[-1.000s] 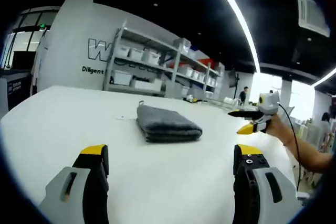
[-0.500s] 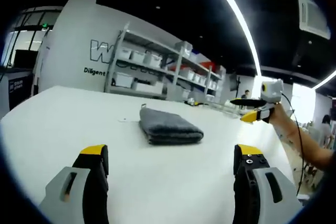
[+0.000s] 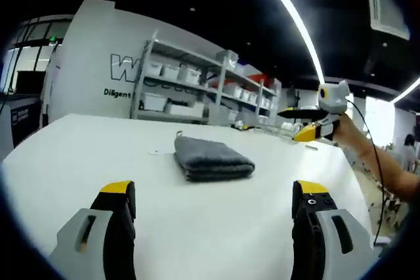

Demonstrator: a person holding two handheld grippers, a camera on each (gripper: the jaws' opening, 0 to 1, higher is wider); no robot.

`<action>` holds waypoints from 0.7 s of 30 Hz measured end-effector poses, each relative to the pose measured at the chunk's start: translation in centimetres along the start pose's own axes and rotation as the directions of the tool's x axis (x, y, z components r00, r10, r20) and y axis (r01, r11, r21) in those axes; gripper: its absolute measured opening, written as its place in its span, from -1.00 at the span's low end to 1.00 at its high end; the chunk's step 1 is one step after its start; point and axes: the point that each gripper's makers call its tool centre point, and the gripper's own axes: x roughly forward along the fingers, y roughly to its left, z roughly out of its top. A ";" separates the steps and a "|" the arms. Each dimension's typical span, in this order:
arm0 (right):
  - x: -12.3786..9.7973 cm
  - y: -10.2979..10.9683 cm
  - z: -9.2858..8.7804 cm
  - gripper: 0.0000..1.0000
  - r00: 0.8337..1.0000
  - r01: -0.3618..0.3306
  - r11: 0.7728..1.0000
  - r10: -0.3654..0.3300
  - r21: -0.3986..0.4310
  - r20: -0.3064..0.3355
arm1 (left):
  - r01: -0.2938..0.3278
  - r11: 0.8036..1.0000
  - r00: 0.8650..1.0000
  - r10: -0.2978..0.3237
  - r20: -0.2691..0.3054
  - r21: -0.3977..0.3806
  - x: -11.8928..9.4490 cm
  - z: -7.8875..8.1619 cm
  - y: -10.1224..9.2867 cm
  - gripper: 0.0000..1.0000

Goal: Open the folded towel by lifting each exposed corner and separating the folded layers until the towel lies flat within the target outline without major curled edges

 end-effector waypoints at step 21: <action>7.1 4.0 3.2 0.74 0.995 -0.099 0.991 0.097 -0.088 -0.028 | 0.006 1.000 1.000 -0.006 -0.020 0.015 -1.0 -1.3 -1.3 0.96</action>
